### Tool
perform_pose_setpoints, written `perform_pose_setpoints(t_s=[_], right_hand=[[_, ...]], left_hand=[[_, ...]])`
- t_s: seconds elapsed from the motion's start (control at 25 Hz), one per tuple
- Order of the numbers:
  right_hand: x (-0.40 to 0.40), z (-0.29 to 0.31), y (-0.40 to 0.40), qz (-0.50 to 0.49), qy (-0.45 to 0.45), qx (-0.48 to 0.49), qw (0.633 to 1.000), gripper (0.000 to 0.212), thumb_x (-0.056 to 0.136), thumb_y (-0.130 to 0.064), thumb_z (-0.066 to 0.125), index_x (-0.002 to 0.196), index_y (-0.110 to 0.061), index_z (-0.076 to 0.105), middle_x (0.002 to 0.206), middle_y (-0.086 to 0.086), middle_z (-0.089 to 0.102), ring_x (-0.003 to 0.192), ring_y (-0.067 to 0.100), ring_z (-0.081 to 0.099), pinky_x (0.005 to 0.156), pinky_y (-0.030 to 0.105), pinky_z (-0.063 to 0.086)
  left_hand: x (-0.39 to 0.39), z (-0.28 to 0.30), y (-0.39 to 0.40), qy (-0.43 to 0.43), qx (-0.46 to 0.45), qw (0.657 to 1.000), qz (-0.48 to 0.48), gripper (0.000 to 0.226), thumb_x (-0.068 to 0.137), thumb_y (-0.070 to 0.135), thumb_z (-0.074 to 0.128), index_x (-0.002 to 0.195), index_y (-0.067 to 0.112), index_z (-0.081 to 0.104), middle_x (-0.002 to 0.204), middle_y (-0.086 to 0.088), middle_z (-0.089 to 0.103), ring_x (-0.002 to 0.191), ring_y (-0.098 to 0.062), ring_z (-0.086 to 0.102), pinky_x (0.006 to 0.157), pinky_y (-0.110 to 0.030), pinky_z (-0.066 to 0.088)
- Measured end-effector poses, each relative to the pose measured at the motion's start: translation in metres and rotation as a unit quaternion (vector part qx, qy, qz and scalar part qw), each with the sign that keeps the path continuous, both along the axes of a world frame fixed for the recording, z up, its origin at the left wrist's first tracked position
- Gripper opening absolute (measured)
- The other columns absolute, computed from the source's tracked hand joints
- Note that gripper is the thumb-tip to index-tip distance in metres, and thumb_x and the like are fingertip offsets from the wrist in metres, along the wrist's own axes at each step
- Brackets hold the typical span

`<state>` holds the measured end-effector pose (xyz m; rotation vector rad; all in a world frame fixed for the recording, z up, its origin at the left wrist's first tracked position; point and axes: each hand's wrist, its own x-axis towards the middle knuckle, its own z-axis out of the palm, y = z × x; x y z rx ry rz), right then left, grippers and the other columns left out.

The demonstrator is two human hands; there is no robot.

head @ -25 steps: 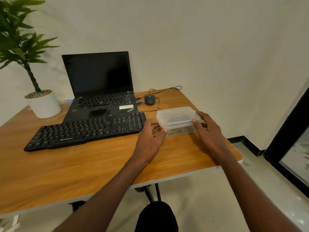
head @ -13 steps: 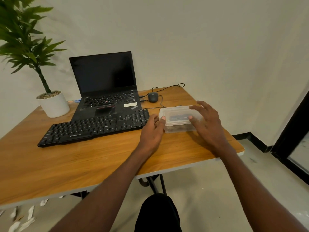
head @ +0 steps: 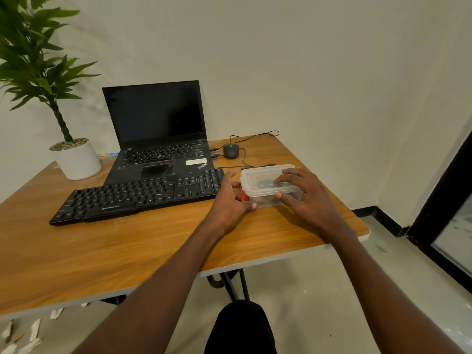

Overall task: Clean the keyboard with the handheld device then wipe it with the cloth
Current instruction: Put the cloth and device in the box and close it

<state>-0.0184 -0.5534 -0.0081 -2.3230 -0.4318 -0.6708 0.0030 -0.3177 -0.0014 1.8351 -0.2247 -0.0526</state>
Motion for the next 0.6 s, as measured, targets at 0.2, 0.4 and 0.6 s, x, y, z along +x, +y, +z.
perform_pose_setpoints(t_s=[0.2, 0.4, 0.6], right_hand=[[-0.001, 0.002, -0.001, 0.001, -0.005, 0.007, 1.000, 0.033, 0.092, -0.036, 0.074, 0.124, -0.031, 0.069, 0.139, -0.012, 0.056, 0.134, 0.005, 0.043, 0.112, 0.038, 0.041], [-0.002, 0.001, -0.001, 0.012, 0.021, 0.030, 0.999, 0.034, 0.092, -0.040, 0.073, 0.126, -0.036, 0.069, 0.142, -0.016, 0.054, 0.137, 0.006, 0.041, 0.110, 0.050, 0.045], [-0.003, 0.002, -0.001, 0.015, 0.029, 0.035, 0.999, 0.034, 0.091, -0.042, 0.073, 0.124, -0.036, 0.071, 0.140, -0.016, 0.056, 0.136, 0.006, 0.042, 0.109, 0.052, 0.046]], left_hand=[[-0.001, -0.001, 0.016, -0.004, -0.184, 0.980, 0.077, 0.105, 0.081, -0.009, 0.082, 0.163, 0.022, 0.024, 0.145, -0.005, 0.056, 0.129, -0.018, 0.060, 0.083, -0.028, 0.063], [0.001, -0.005, 0.015, -0.030, -0.179, 0.980, 0.085, 0.077, 0.091, -0.012, 0.069, 0.156, 0.015, 0.038, 0.129, -0.008, 0.071, 0.121, -0.017, 0.069, 0.104, -0.046, 0.059], [-0.009, 0.000, 0.010, -0.126, -0.017, 0.984, 0.123, 0.068, 0.097, 0.001, 0.068, 0.157, 0.021, 0.045, 0.130, 0.002, 0.074, 0.114, 0.000, 0.067, 0.097, -0.020, 0.055]])
